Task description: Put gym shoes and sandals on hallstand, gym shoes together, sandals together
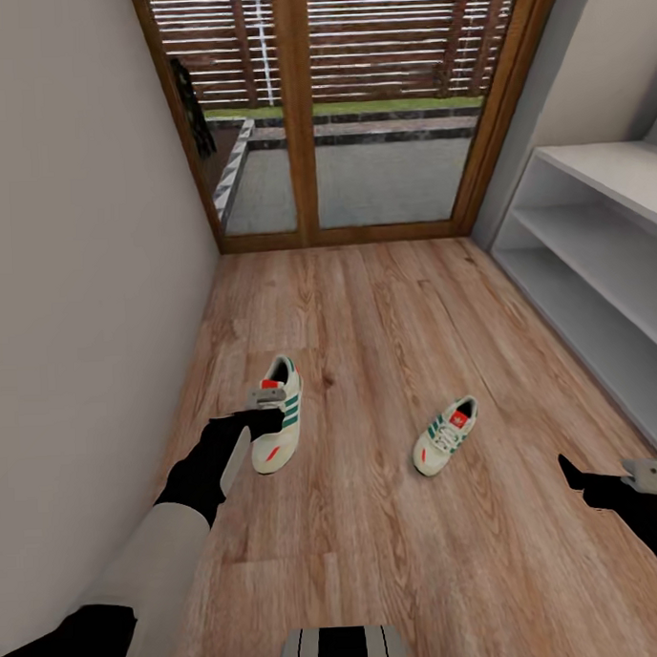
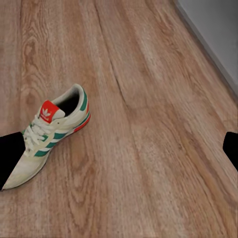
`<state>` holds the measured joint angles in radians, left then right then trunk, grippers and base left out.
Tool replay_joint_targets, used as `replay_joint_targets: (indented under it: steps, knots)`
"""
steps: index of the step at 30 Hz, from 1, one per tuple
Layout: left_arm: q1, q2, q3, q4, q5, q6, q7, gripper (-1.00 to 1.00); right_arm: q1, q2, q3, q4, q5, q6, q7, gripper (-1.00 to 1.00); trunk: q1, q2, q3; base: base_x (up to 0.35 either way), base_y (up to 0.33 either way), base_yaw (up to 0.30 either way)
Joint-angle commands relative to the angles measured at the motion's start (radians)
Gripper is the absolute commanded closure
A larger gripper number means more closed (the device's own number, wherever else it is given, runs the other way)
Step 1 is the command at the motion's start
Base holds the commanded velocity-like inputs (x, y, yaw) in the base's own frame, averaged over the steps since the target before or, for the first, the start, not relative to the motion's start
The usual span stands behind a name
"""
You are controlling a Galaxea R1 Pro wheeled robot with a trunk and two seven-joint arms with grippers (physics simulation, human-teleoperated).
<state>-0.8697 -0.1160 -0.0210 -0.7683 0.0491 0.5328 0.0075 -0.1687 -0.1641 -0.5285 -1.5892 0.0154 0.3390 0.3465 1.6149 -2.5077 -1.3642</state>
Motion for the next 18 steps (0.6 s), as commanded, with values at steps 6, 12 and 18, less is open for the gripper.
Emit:
replay_joint_targets:
  steps: [6,12,18]
  knots:
    - [0.0,0.0,0.0,0.0,0.0,-0.002,0.0,1.0,0.0,0.0,0.007,0.0,0.0,0.0,-0.014,-1.0,0.0,0.0,0.0,0.036,0.0,0.255]
    - [0.0,-0.001,0.0,0.0,0.0,-0.003,0.0,1.0,0.0,0.0,0.007,0.0,0.0,0.0,-0.019,-1.0,0.0,0.0,0.0,0.011,0.0,0.146]
    - [0.0,-0.002,0.0,0.0,0.0,-0.003,0.0,1.0,0.0,0.0,0.007,0.0,-0.001,0.0,-0.021,-1.0,0.0,0.0,0.0,0.003,0.0,0.046]
